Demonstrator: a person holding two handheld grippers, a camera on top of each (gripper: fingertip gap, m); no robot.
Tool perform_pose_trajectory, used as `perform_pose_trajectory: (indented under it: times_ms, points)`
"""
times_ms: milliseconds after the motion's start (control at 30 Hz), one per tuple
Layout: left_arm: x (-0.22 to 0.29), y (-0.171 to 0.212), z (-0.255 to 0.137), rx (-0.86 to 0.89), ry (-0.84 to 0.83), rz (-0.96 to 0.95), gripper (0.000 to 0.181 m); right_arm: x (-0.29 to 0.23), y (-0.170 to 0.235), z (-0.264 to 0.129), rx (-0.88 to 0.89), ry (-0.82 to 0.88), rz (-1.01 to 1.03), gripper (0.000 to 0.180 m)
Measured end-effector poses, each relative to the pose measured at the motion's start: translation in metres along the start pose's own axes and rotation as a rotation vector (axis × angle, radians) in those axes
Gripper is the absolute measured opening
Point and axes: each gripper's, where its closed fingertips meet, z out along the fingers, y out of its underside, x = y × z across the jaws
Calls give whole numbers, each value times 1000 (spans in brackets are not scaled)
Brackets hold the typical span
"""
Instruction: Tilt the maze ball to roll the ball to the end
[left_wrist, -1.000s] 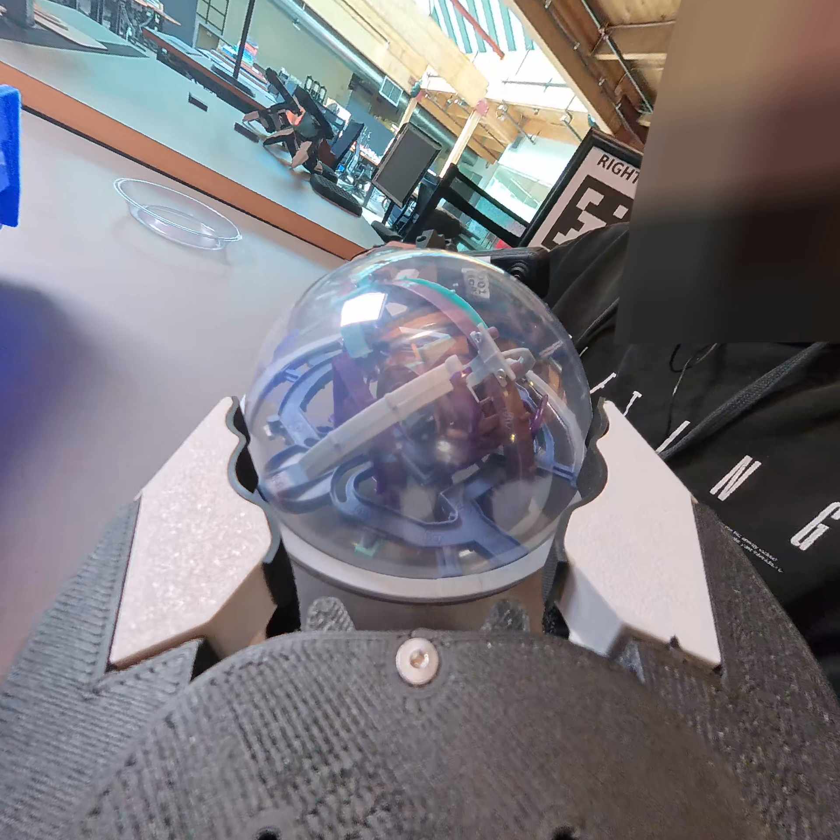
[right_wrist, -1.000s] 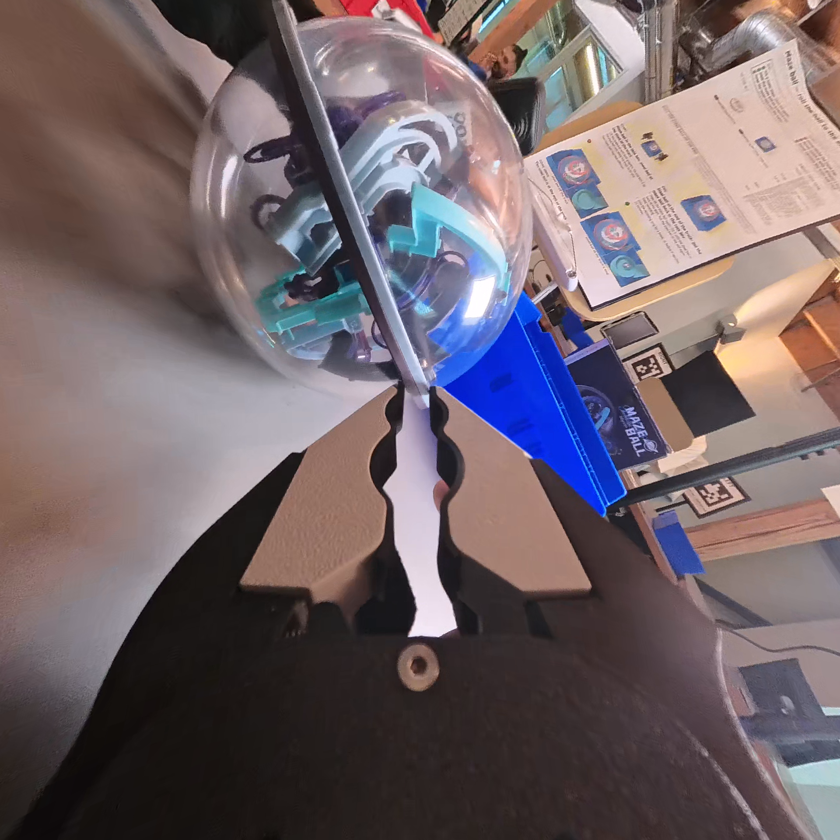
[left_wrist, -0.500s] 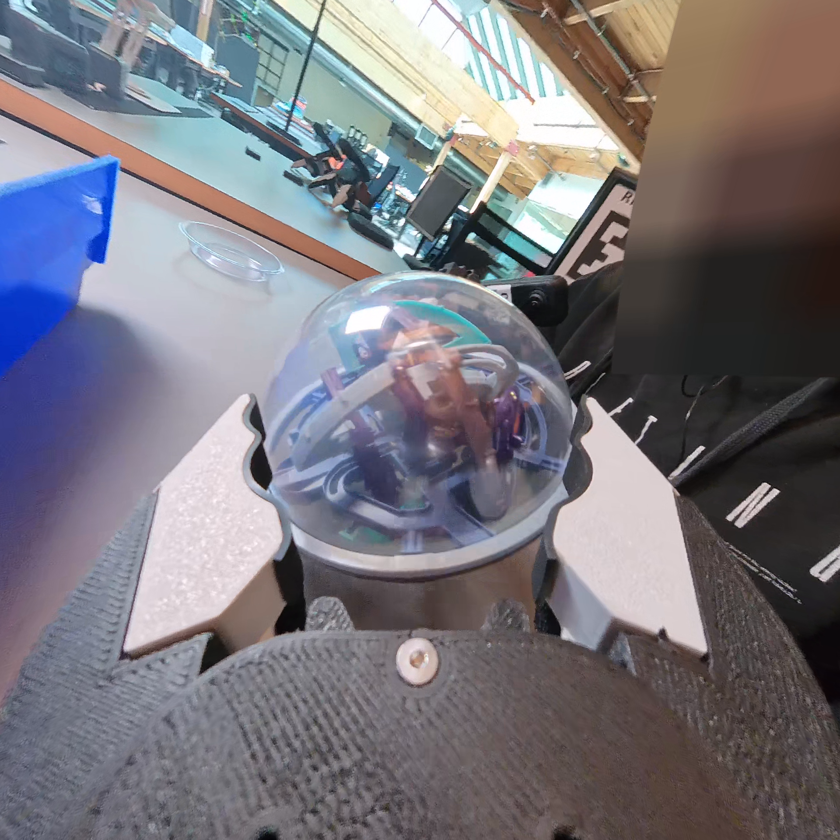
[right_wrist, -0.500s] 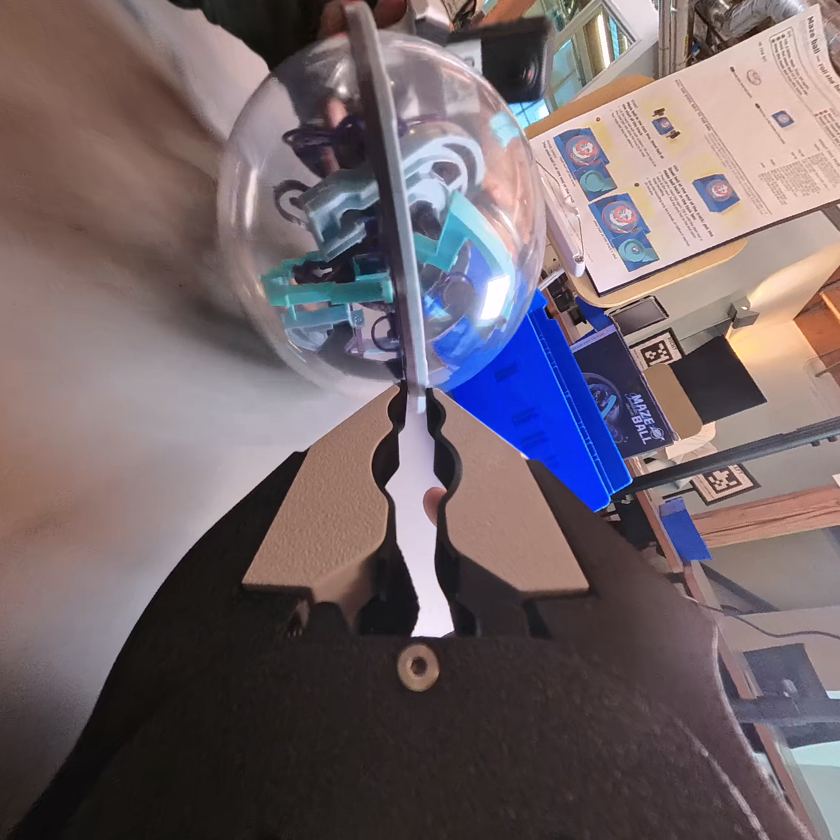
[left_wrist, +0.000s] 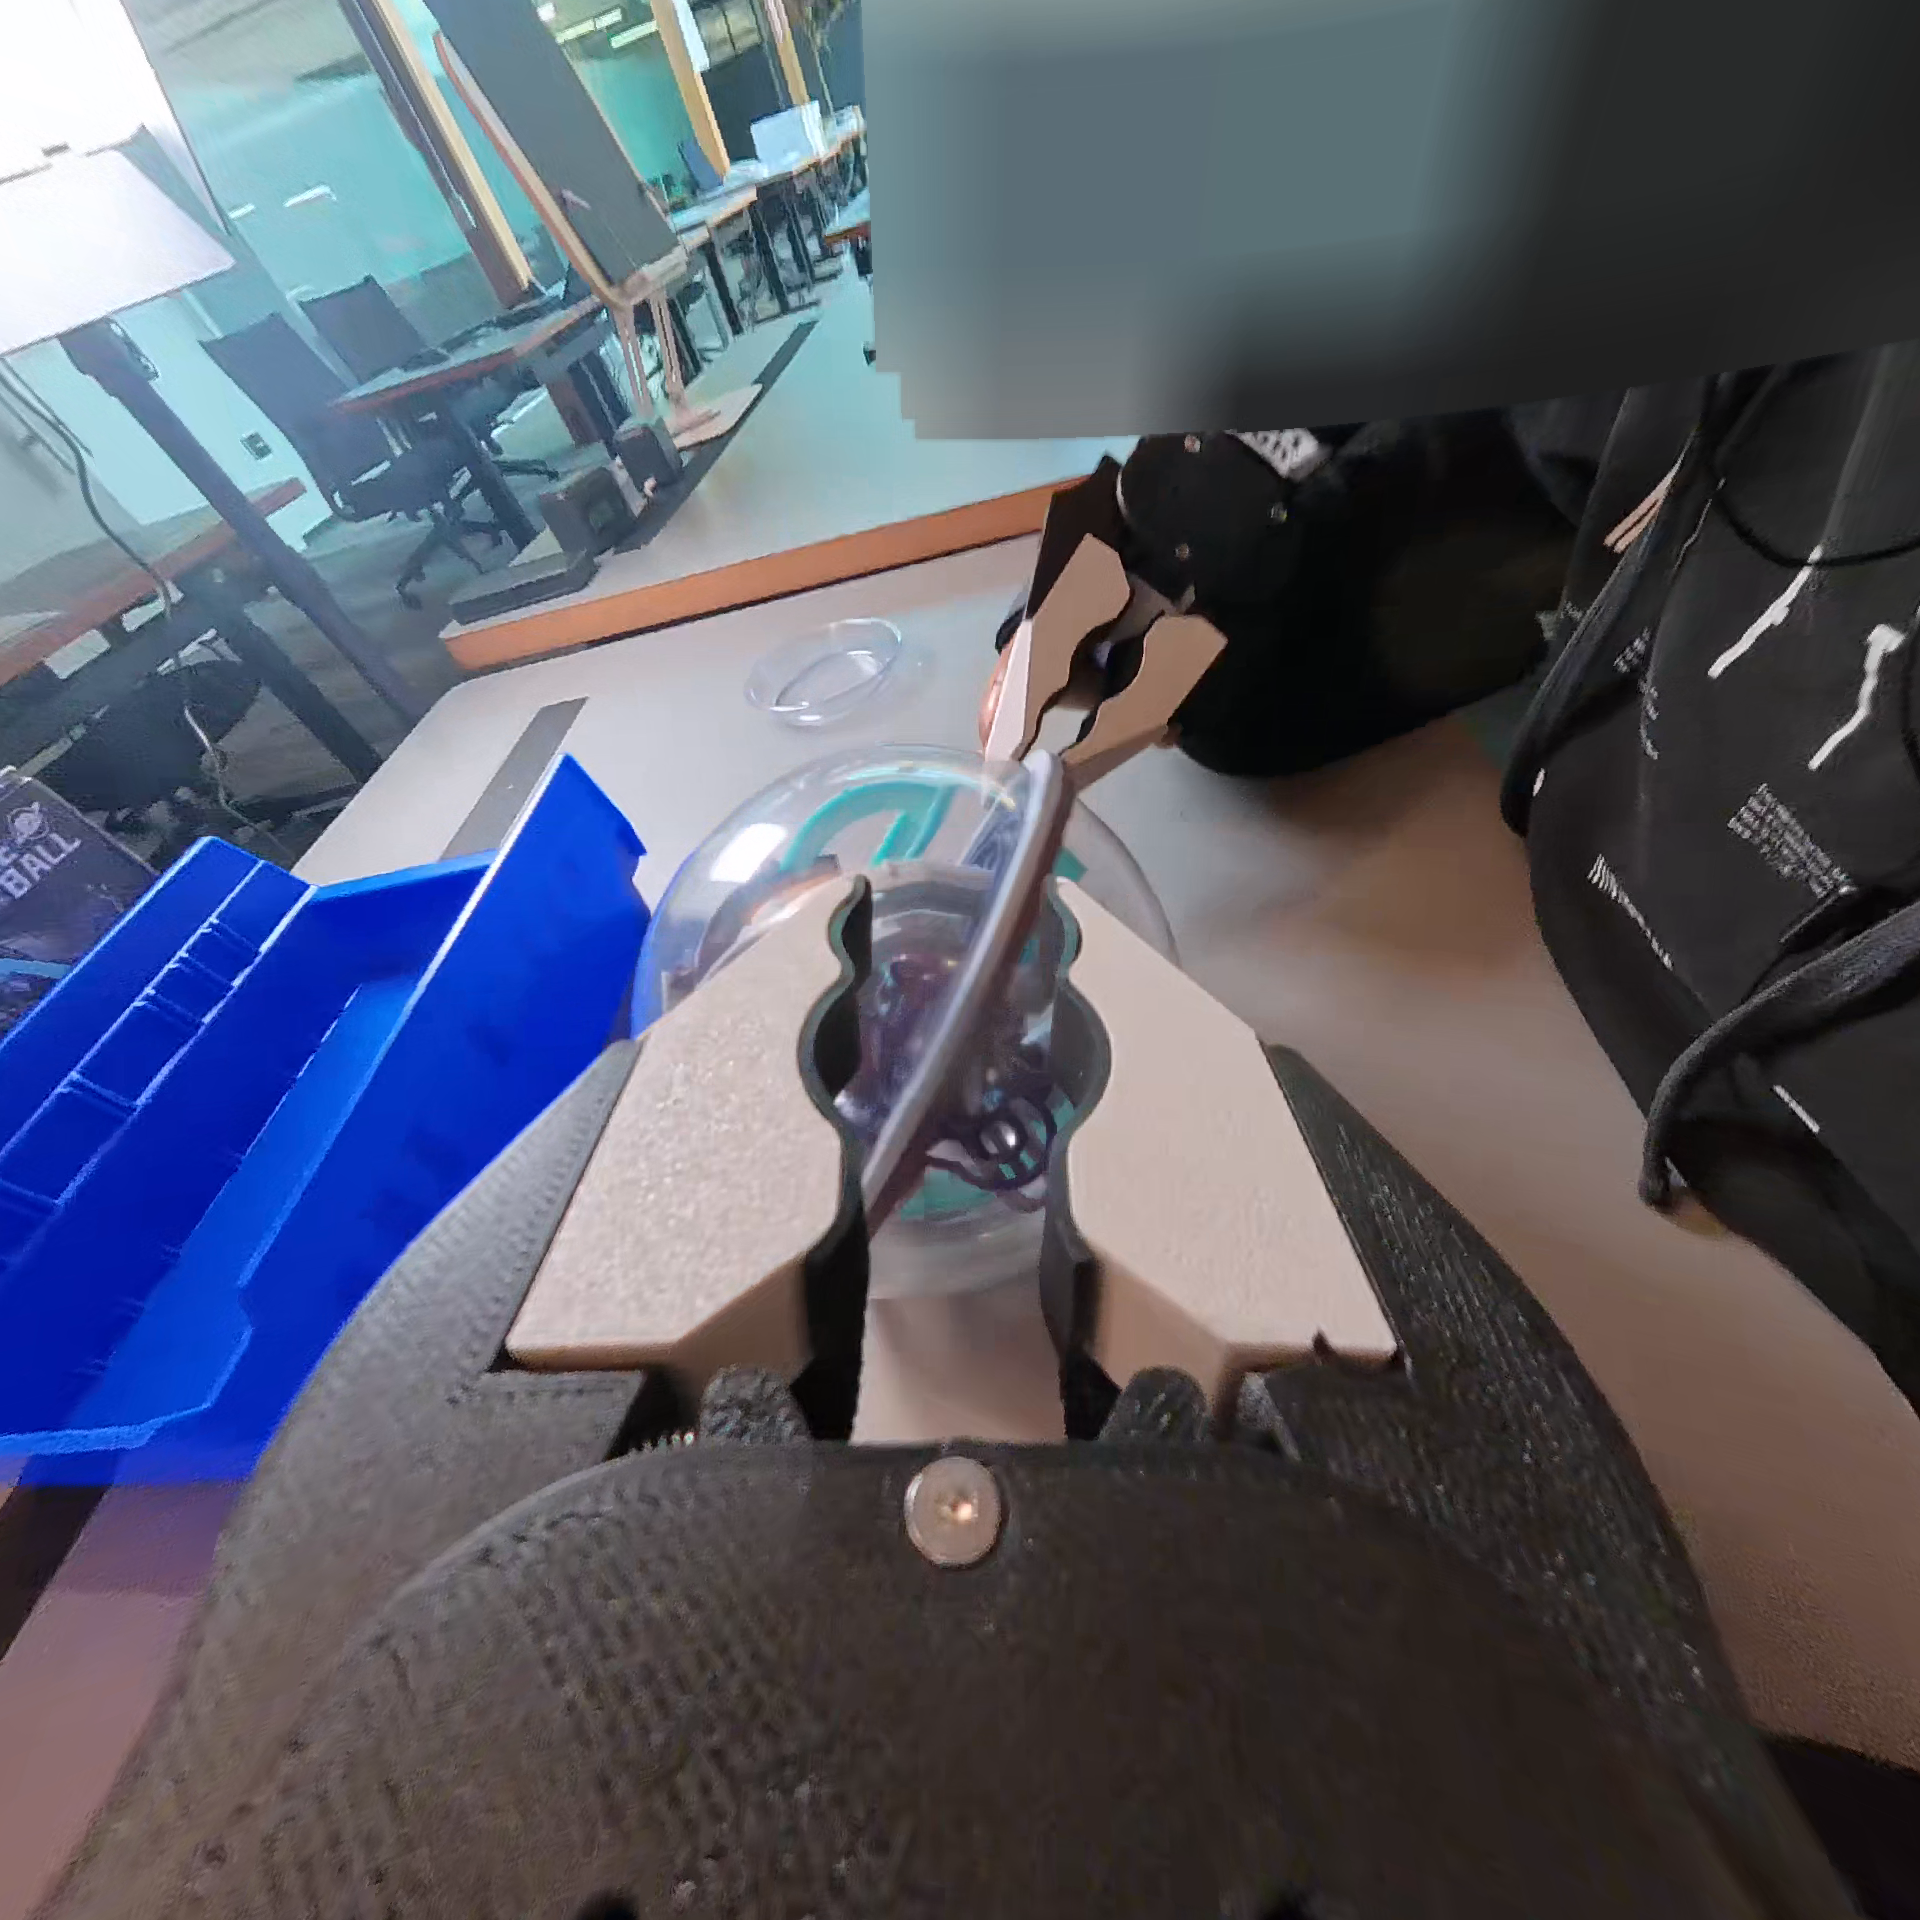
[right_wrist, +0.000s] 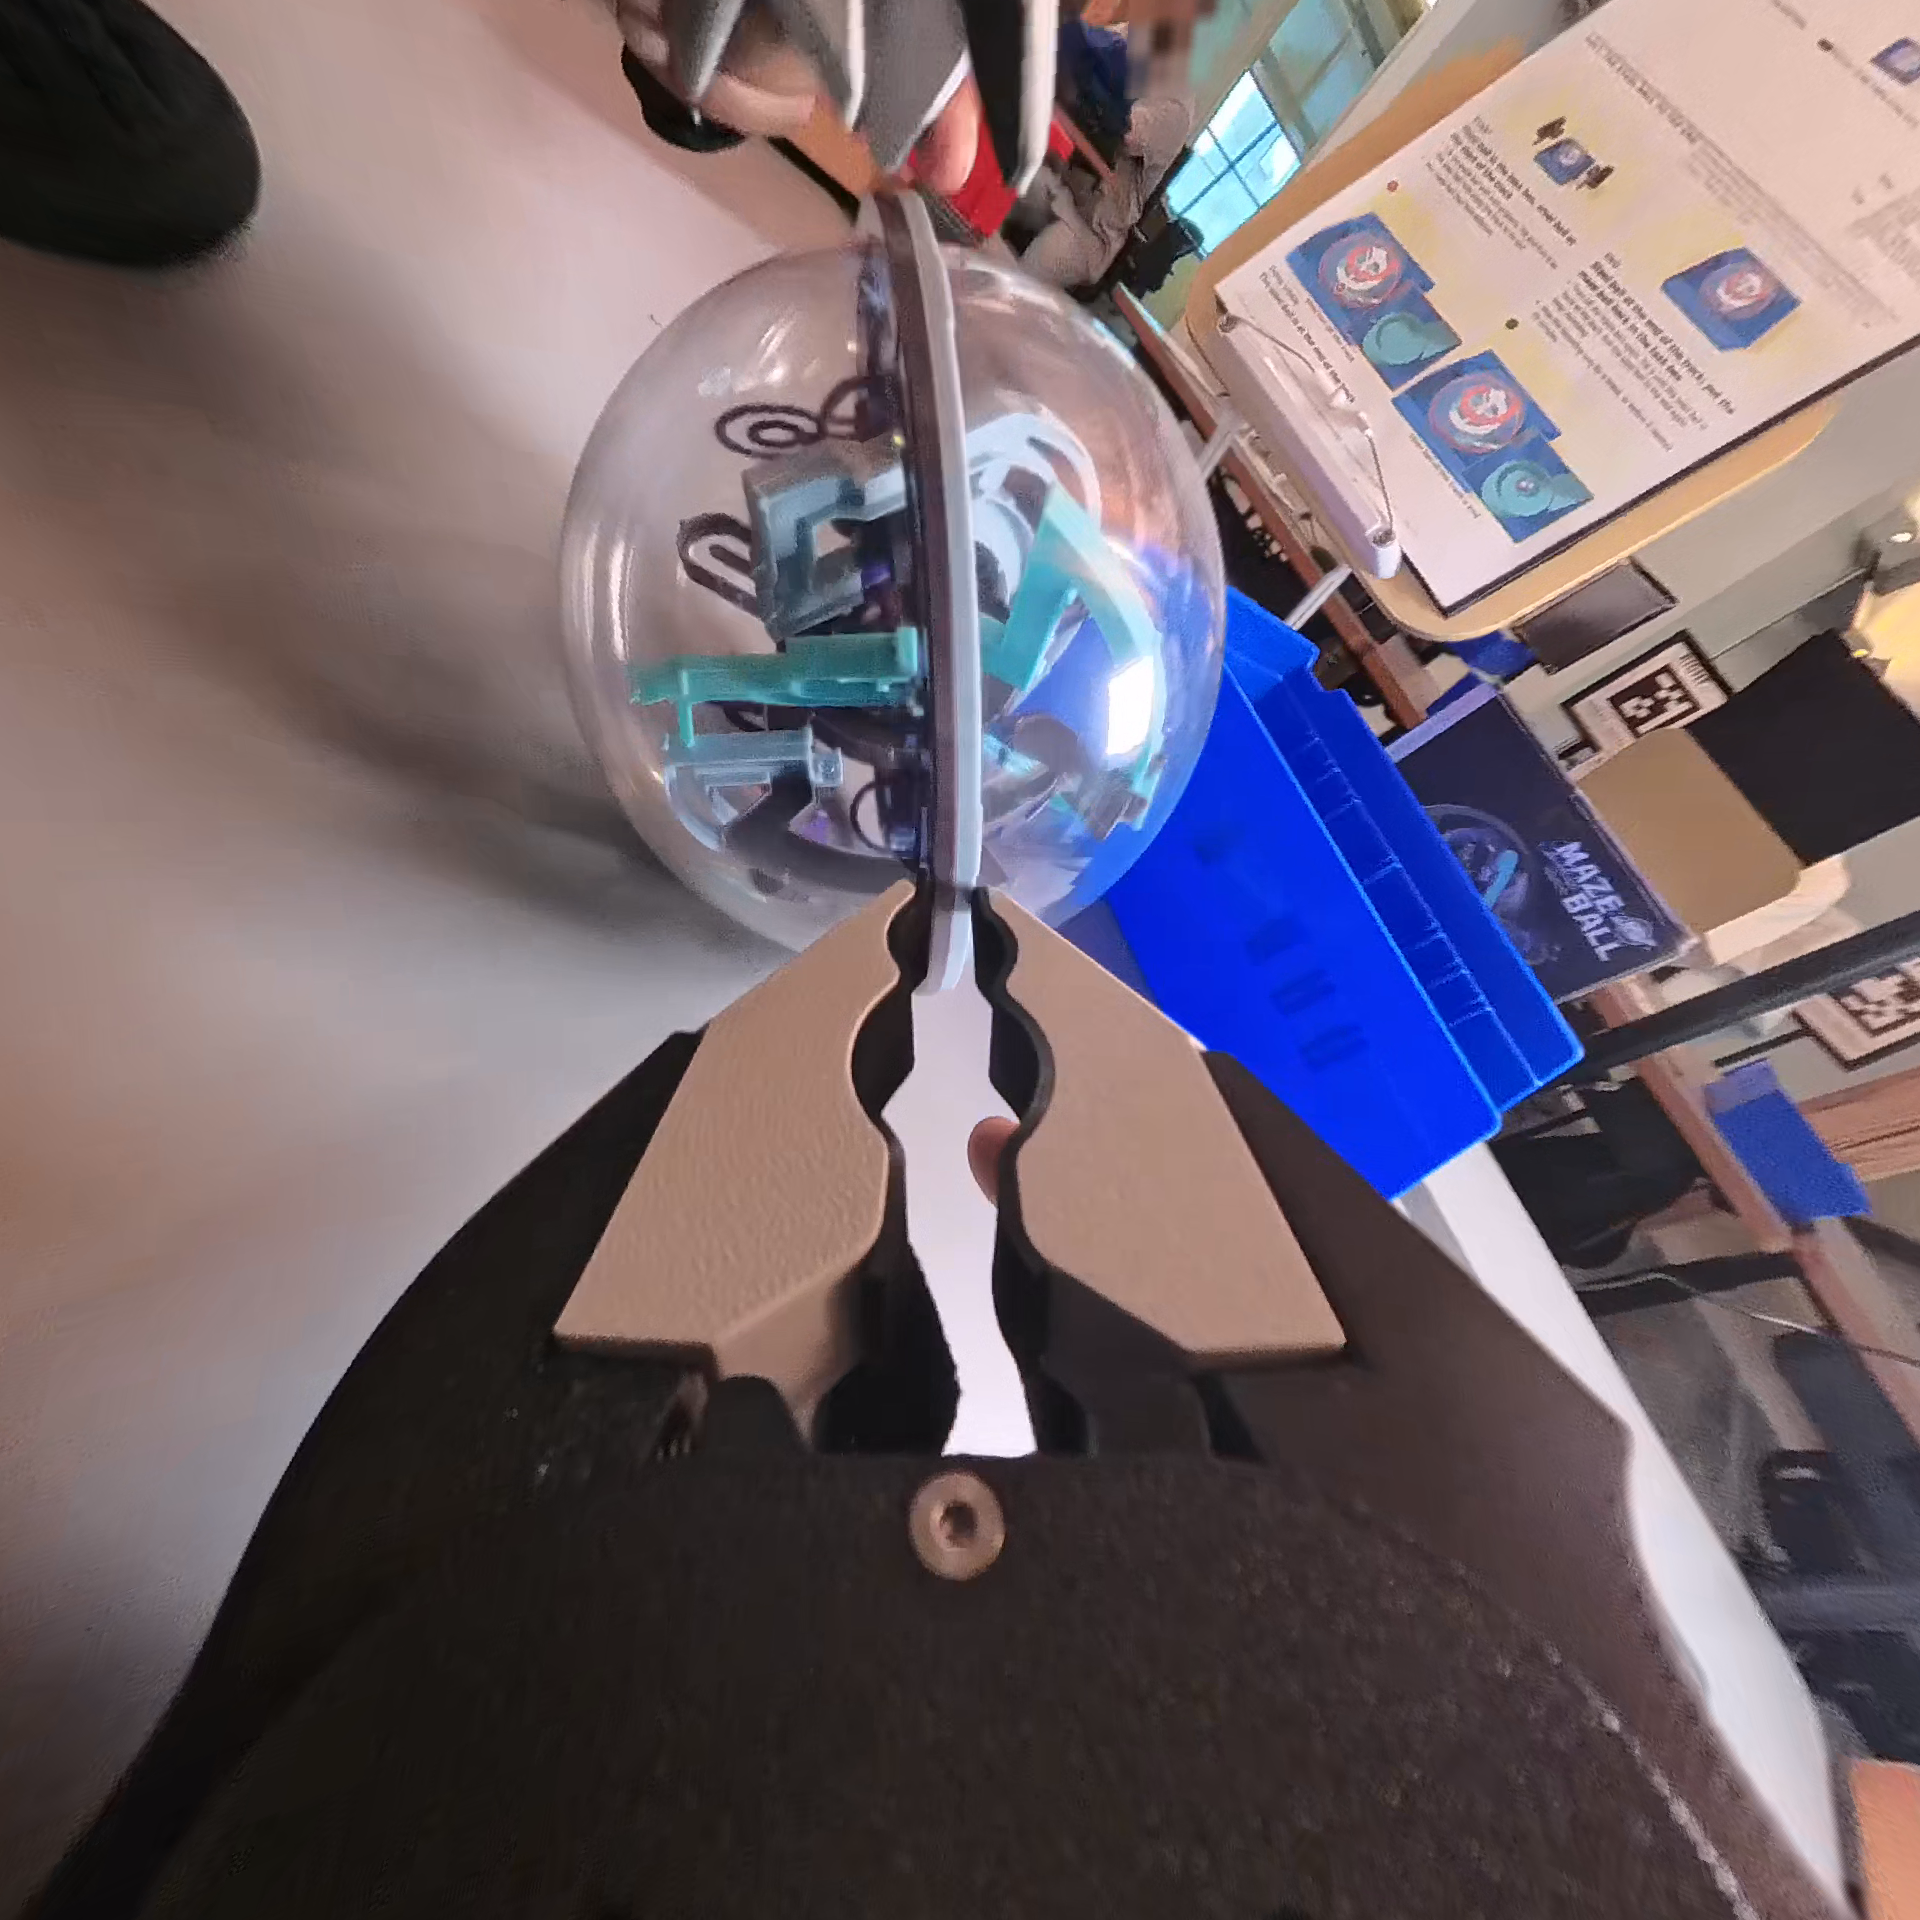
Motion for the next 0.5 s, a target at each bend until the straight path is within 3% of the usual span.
perform_pose_trajectory:
  times_ms: [100,267,500]
  points:
    - [3,13,6,-90,-22,47,28,-3,-7,-1,-3,-17,32,5]
    - [-3,10,10,-88,-35,64,14,-11,-18,-4,14,-46,60,5]
    - [-16,9,12,-83,47,42,11,-17,-29,-8,43,-93,186,5]
